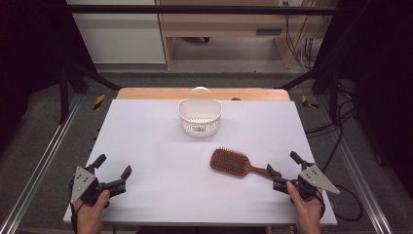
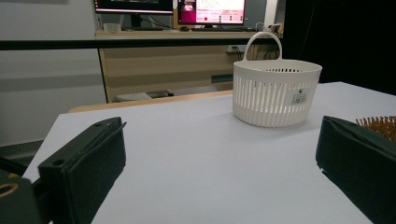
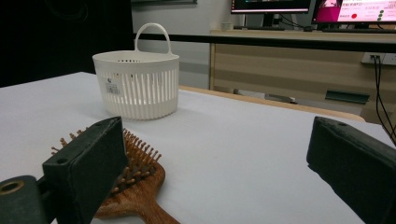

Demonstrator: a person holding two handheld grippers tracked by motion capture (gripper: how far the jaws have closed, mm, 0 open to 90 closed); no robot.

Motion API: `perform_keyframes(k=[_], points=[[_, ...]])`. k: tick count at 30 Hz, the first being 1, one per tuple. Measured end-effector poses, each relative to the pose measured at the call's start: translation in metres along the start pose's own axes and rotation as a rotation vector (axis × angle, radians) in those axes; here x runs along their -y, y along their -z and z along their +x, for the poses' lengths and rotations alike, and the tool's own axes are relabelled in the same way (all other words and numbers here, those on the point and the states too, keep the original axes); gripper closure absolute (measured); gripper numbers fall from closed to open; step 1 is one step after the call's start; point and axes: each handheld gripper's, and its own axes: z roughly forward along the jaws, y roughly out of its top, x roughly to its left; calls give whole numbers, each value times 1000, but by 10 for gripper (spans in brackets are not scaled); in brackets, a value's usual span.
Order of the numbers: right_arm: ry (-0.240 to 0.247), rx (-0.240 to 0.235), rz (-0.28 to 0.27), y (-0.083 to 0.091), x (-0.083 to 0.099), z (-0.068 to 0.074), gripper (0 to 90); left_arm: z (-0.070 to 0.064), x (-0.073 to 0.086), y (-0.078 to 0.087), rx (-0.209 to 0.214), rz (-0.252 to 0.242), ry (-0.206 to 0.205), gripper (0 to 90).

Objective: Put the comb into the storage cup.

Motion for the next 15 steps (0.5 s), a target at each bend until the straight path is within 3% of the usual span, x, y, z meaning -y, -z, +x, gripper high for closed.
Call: perform_keyframes(k=[15], points=[[-5, 28, 16, 9, -3, 4, 38, 2, 1, 0, -14, 10, 4, 19]])
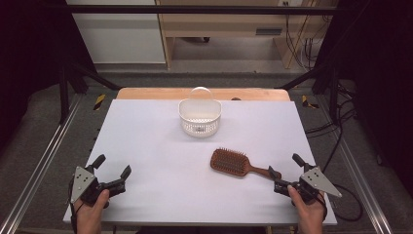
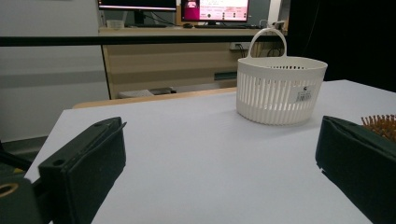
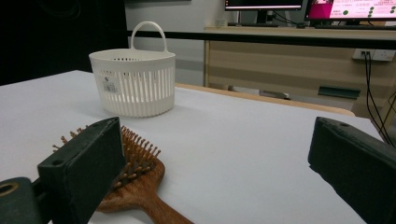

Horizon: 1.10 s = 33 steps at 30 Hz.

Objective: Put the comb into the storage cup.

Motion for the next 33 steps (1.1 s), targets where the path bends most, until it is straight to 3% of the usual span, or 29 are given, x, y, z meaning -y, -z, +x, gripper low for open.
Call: perform_keyframes(k=[9, 25, 32, 33], points=[[0, 23, 22, 4, 0, 6, 44, 1, 0, 1, -8, 0, 2, 20], [-15, 19, 33, 9, 1, 10, 65, 2, 0, 2, -16, -1, 4, 21], [-21, 9, 47, 9, 0, 10, 200, 2, 0, 2, -17, 2, 4, 21], [-20, 9, 56, 8, -1, 10, 267, 2, 0, 2, -17, 2, 3, 22]])
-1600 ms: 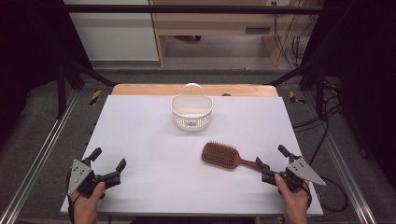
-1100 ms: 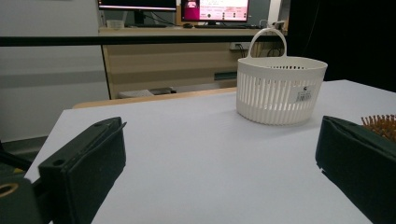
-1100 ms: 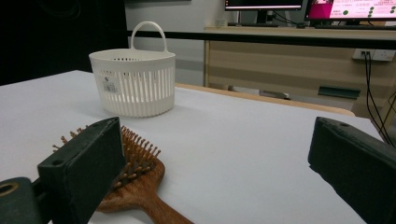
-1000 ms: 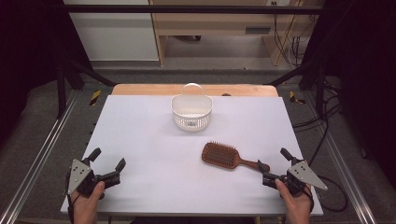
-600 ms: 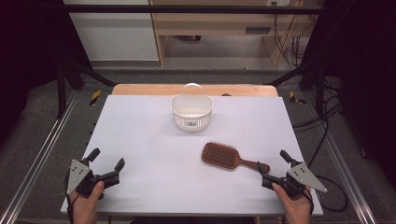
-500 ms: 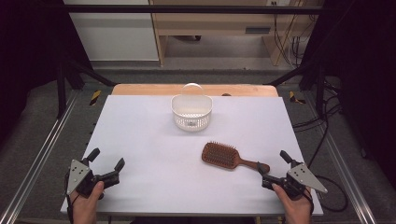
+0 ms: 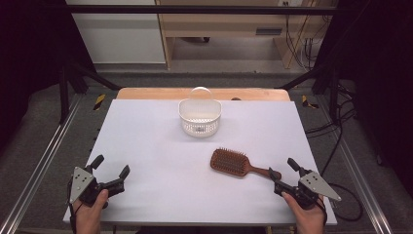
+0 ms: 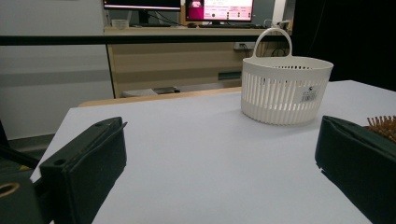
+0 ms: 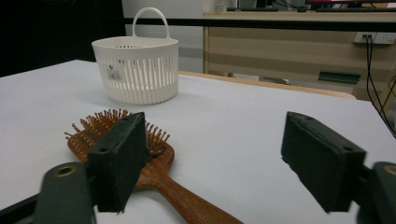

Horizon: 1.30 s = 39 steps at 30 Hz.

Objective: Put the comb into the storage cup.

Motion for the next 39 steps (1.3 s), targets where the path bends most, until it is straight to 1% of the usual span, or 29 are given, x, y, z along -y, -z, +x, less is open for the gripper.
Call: perform_keyframes(k=[2, 5, 6, 7, 10, 11, 12, 13, 15, 16, 17, 20, 21, 22, 24, 25, 26, 27, 28, 29, 30, 31, 32, 33, 34, 35, 36, 38, 39], points=[[3, -4, 6, 0, -1, 0, 351, 0, 0, 0, 2, 1, -1, 22], [25, 23, 34, 0, -1, 0, 476, -2, 0, -1, 7, 4, -9, 22], [25, 23, 34, 0, -1, 0, 476, -2, 0, -1, 7, 4, -9, 22], [48, 53, 53, -2, 0, 0, 580, -3, 0, -1, 8, 4, -8, 21], [65, 61, 72, -4, 0, 2, 678, -3, 1, -2, 6, 6, -7, 21], [76, 67, 87, -5, -1, 2, 707, -3, 1, -2, 6, 6, -7, 22], [76, 67, 87, -5, -1, 2, 707, -2, 1, -1, 5, 5, -6, 22], [83, 63, 119, -8, -1, 2, 753, -2, 1, -1, 3, 4, -5, 22], [83, 51, 153, -11, -3, 3, 792, -2, 1, -1, 3, 7, -7, 22], [83, 51, 153, -11, -3, 3, 792, -2, 1, -1, 3, 7, -7, 22], [101, 39, 196, -16, -6, 5, 830, -2, 1, -1, 3, 8, -6, 22], [100, 32, 250, -23, -10, 4, 872, -2, 1, -1, 3, 9, -6, 22], [100, 32, 250, -23, -10, 4, 872, -2, 1, -1, 3, 9, -6, 22], [117, 28, 293, -30, -12, 3, 889, -1, 1, -1, 2, 8, -6, 22], [122, 21, 340, -37, -15, 2, 898, -1, 1, -1, 1, 7, -5, 22], [122, 21, 340, -37, -15, 2, 898, -1, 1, -1, 1, 7, -5, 22], [124, 18, 357, -41, -16, 0, 900, -1, 1, -1, 1, 8, -3, 22], [126, 6, 409, -48, -19, -3, 900, -1, 1, -1, 1, 8, -1, 22], [126, 6, 409, -48, -19, -3, 900, -1, 1, -1, 1, 8, -1, 23], [127, -4, 433, -52, -19, -4, 900, -1, 1, -1, 1, 8, -2, 23], [136, -19, 472, -59, -20, -6, 900, -1, 1, 0, 0, 9, -2, 23], [136, -19, 472, -59, -20, -6, 900, -1, 1, 0, 0, 9, -2, 23], [134, -49, 502, -65, -21, -6, 900, -1, 1, 0, 0, 8, -1, 23], [132, -59, 511, -67, -22, -7, 900, -1, 1, 0, -1, 8, 0, 23], [131, -66, 526, -69, -23, -7, 900, 0, 1, 0, -2, 7, 1, 23], [131, -66, 526, -69, -23, -7, 900, 0, 1, 0, -2, 7, 1, 23], [144, -73, 558, -74, -24, -8, 900, 0, 1, 0, -2, 10, 2, 23], [163, -79, 591, -78, -24, -9, 900, 0, 2, 0, -2, 11, 0, 24], [163, -79, 591, -78, -24, -9, 900, 0, 2, 0, -2, 11, 0, 24]])
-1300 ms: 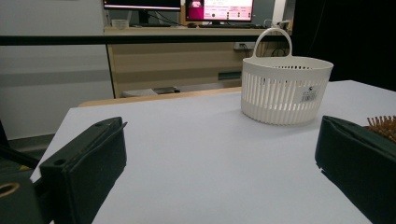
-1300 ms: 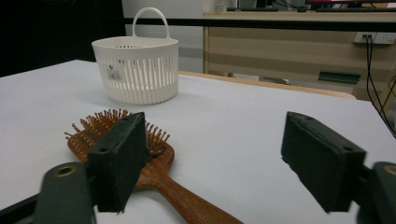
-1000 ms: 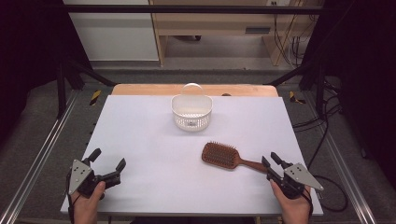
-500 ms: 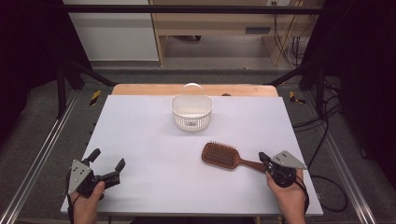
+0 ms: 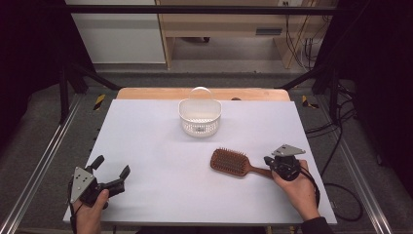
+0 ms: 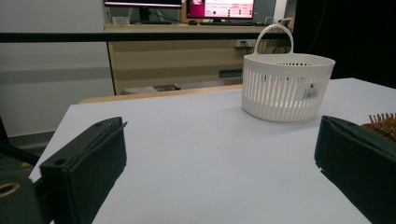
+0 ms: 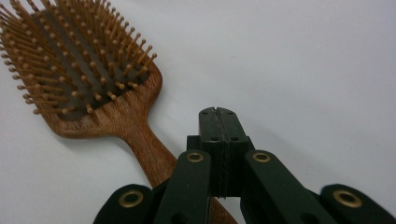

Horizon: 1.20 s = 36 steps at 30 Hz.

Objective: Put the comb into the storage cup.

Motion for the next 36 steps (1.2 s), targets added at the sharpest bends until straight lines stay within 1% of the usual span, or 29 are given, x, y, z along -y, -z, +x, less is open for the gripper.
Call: perform_keyframes(k=[1, 2, 3, 7, 8, 9, 12, 15, 17, 18, 21, 22, 24, 27, 29, 30, 33, 36], points=[[8, -13, 28, -3, -1, 0, 900, 0, 0, 0, 1, 1, -3, 24], [8, -13, 28, -3, -1, 0, 900, 0, 0, 0, 1, 1, -3, 24], [23, -24, 51, -7, -2, 0, 900, 0, 0, -1, 1, 2, -1, 24], [41, -43, 92, -11, -2, 2, 900, 0, 0, -1, -1, 2, 1, 24], [41, -43, 92, -11, -2, 2, 900, 0, 0, -1, -1, 2, 1, 24], [45, -49, 119, -13, 0, 2, 900, 0, 0, 0, -1, 2, 1, 24], [39, -57, 141, -13, 2, 2, 900, 0, 0, 0, 0, 3, -1, 24], [36, -68, 159, -10, 5, 6, 900, 0, 0, 0, -1, 3, -1, 24], [36, -75, 163, -8, 5, 7, 900, 0, 0, -1, -1, 3, 0, 24], [23, -86, 169, -6, 7, 12, 900, 0, 0, -1, 0, 5, -3, 24], [24, -107, 180, -2, 8, 19, 900, -1, 0, -1, 1, 6, -6, 24], [24, -107, 180, -2, 8, 19, 900, -1, 0, -1, 1, 6, -6, 24], [22, -129, 192, 1, 9, 26, 900, 0, 0, -1, 1, 7, -5, 24], [30, -139, 190, 3, 8, 33, 900, 0, 0, -1, 0, 7, -2, 24], [33, -145, 190, 3, 8, 35, 900, 0, 0, -1, 0, 8, -2, 24], [33, -151, 196, 3, 7, 39, 900, 0, 0, -1, 0, 8, -1, 24], [27, -162, 201, 2, 6, 42, 900, 0, 0, -1, 1, 8, -3, 24], [34, -170, 210, 1, 6, 45, 900, 0, 0, -1, 2, 8, -3, 24]])
